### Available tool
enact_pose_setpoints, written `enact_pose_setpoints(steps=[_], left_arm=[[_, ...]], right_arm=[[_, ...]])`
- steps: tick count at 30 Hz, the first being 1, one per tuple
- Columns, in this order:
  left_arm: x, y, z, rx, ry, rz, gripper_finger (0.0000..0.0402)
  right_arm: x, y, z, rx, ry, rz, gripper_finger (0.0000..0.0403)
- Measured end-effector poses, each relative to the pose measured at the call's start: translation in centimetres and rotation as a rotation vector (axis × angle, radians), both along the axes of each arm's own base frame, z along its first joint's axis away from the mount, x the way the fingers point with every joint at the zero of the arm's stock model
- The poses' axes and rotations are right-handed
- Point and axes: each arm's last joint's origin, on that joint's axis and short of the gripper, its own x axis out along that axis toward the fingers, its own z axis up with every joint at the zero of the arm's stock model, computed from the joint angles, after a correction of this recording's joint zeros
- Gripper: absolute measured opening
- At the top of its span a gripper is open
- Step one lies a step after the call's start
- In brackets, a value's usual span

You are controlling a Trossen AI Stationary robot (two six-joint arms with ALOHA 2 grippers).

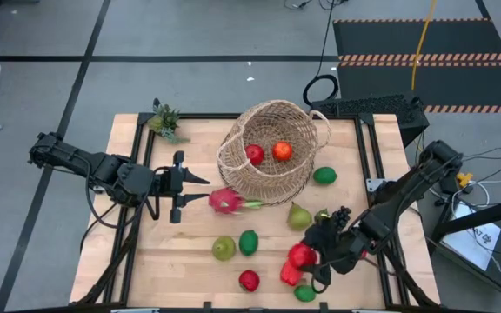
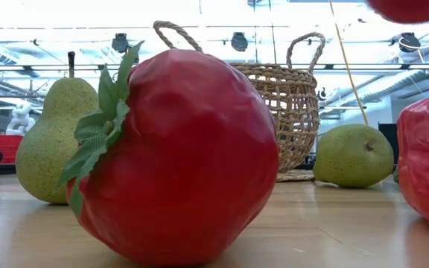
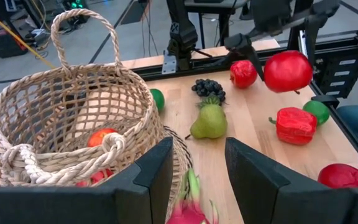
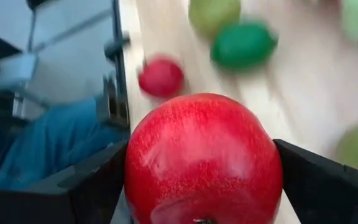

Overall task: Build produce basket
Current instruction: Put the red apple into the basket

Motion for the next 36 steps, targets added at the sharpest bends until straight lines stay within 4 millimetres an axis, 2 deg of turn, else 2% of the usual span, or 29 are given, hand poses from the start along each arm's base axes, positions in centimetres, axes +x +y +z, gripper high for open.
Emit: enact_pose_setpoints(steps=[12,23,31,36], left_arm=[[0.0,0.0,0.0,-0.002,0.001,0.000,0.0147],[0.0,0.0,0.0,-0.003,0.001,0.000,0.0147],[0.0,0.0,0.0,-0.003,0.002,0.000,0.0147],[0.0,0.0,0.0,-0.003,0.002,0.000,0.0147]], right_arm=[[1.1,-1.9,4.6,-0.333,-0.445,-0.098,0.0370],[1.2,-4.0,8.2,-0.562,-0.631,-0.123,0.0370],[1.3,-4.9,9.0,-0.670,-0.657,-0.103,0.0370],[1.5,-4.8,7.1,-0.670,-0.709,-0.114,0.0370]])
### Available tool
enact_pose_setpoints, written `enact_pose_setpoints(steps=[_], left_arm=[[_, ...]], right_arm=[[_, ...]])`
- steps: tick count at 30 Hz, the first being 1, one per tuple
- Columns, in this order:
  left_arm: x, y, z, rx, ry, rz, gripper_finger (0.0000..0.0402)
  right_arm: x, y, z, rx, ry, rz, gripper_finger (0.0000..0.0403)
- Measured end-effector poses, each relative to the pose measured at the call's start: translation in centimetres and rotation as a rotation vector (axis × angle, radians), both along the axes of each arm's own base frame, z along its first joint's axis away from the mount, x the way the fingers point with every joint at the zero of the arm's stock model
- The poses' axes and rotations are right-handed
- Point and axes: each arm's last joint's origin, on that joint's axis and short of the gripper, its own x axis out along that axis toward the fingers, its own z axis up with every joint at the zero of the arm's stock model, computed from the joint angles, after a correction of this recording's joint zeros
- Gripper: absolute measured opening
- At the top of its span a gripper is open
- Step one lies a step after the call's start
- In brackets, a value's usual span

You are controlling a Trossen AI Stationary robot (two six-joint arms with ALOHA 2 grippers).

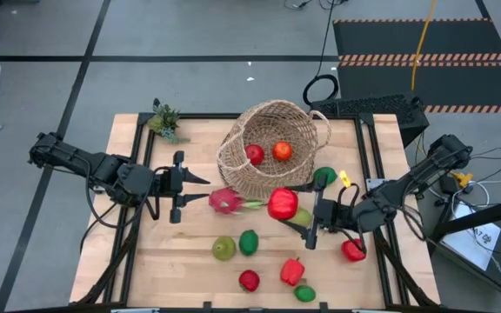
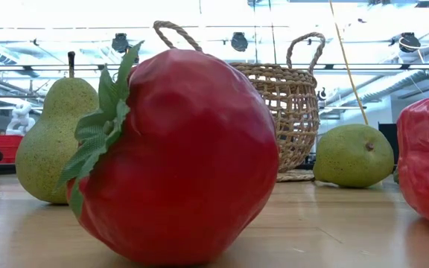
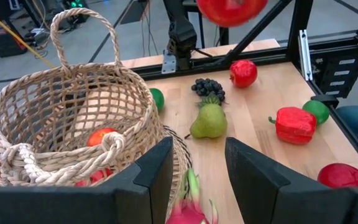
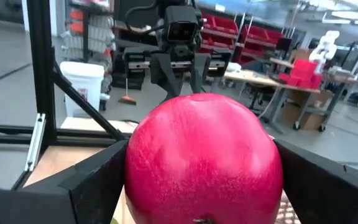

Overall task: Build produce basket
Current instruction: Put the red apple into the basket

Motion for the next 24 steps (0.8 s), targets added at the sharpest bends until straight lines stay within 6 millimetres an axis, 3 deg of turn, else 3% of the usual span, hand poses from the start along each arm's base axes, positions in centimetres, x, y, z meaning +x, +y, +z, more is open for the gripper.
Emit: enact_pose_setpoints(steps=[11,17,24], left_arm=[[0.0,0.0,0.0,-0.008,0.000,0.003,0.0147],[0.0,0.0,-0.1,-0.018,0.005,0.007,0.0147],[0.0,0.0,-0.1,-0.042,0.006,0.015,0.0147]], right_arm=[[-1.3,-1.3,-5.4,0.038,-0.194,-0.019,0.0370],[-2.2,-1.9,-6.2,0.033,-0.186,-0.013,0.0370],[-2.7,-2.0,-6.4,0.060,-0.207,0.114,0.0370]])
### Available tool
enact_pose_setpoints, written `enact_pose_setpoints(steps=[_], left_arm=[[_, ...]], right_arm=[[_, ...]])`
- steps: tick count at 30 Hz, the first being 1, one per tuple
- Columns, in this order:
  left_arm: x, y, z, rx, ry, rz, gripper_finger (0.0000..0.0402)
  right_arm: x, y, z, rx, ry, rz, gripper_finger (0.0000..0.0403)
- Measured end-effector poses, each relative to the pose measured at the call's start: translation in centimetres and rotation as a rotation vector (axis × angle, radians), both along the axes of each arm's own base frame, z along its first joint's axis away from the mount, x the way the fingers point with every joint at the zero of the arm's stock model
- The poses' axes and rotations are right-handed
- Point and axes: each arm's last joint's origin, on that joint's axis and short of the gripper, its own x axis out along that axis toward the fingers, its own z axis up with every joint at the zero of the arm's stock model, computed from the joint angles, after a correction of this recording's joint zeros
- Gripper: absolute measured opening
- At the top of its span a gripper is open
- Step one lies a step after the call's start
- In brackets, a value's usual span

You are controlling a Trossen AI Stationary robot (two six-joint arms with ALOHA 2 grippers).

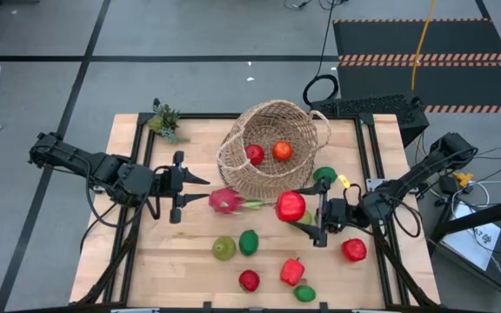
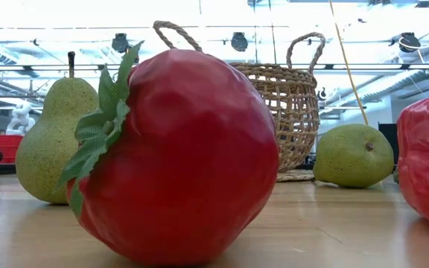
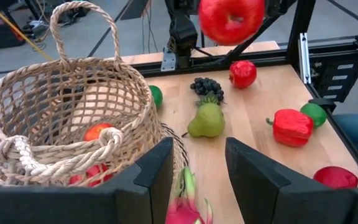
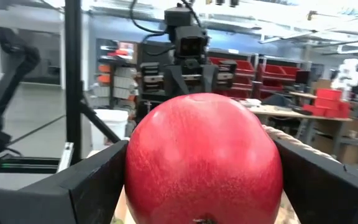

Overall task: Build produce basket
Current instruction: Put the red apple into the basket

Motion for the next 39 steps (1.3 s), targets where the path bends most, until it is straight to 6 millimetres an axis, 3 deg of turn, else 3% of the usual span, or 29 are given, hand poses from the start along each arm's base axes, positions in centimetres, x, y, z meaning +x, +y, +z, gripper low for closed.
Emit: enact_pose_setpoints(steps=[11,16,22,28,33,39], left_arm=[[0.0,0.0,-0.1,-0.007,0.012,0.004,0.0147],[-0.1,0.0,-0.2,0.011,0.023,-0.001,0.0147],[-0.1,0.0,-0.3,0.055,0.032,-0.018,0.0147],[-0.1,0.0,-0.3,0.074,0.032,-0.025,0.0148],[-0.1,0.0,-0.3,0.100,0.033,-0.035,0.0147],[-0.1,0.0,-0.2,0.123,0.032,-0.045,0.0147]], right_arm=[[0.7,-1.4,1.7,0.069,-0.091,-0.095,0.0370],[1.9,-2.5,4.3,0.064,-0.092,-0.153,0.0370],[3.7,-4.5,8.3,0.093,0.029,-0.236,0.0370],[4.6,-7.0,10.4,0.176,0.074,-0.328,0.0370],[4.9,-8.9,10.1,0.186,0.104,-0.400,0.0370],[5.7,-11.5,8.0,0.217,0.236,-0.520,0.0370]])
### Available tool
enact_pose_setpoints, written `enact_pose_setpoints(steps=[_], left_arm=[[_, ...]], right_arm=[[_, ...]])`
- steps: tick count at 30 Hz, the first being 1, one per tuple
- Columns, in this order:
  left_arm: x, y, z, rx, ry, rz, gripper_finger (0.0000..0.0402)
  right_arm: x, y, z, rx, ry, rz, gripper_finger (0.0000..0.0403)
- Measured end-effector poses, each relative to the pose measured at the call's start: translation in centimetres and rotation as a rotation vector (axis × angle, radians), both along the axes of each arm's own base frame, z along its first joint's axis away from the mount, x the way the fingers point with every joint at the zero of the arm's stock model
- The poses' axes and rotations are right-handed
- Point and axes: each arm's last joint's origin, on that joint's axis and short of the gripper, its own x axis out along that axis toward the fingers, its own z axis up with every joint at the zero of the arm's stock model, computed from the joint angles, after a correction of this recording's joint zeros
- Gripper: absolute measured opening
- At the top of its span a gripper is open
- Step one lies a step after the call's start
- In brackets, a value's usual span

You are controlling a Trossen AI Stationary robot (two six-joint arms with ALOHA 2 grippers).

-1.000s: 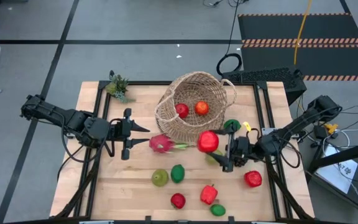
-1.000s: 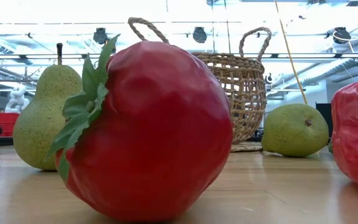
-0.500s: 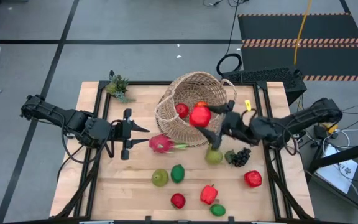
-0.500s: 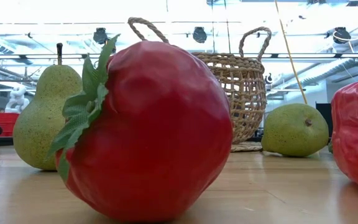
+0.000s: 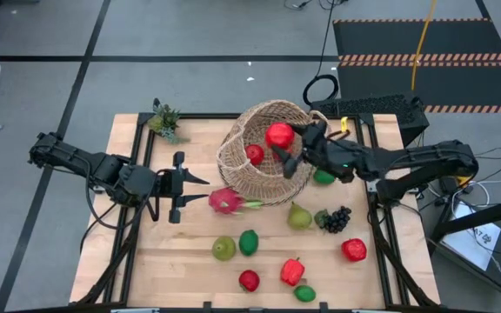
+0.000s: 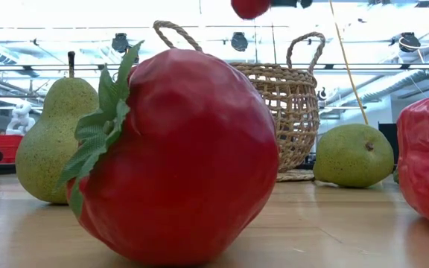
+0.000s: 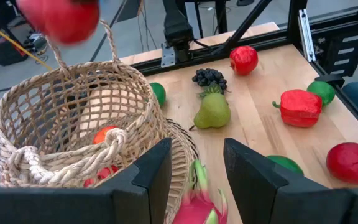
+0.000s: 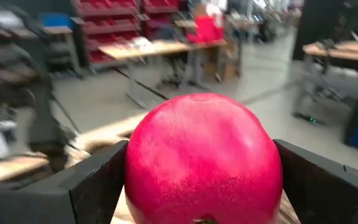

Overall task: Build produce basket
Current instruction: Put the red apple into the basket

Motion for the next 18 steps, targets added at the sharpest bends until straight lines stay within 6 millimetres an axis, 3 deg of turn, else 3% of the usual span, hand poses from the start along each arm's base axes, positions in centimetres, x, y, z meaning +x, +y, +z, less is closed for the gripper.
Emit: enact_pose_setpoints(steps=[5,18], left_arm=[[0.0,0.0,0.1,0.003,-0.007,-0.001,0.0147],[0.0,0.0,0.1,0.005,-0.007,-0.002,0.0147]], right_arm=[[1.2,-1.5,-1.7,0.020,0.067,-0.060,0.0370],[3.3,-2.8,-5.9,0.031,0.293,-0.113,0.0370]])
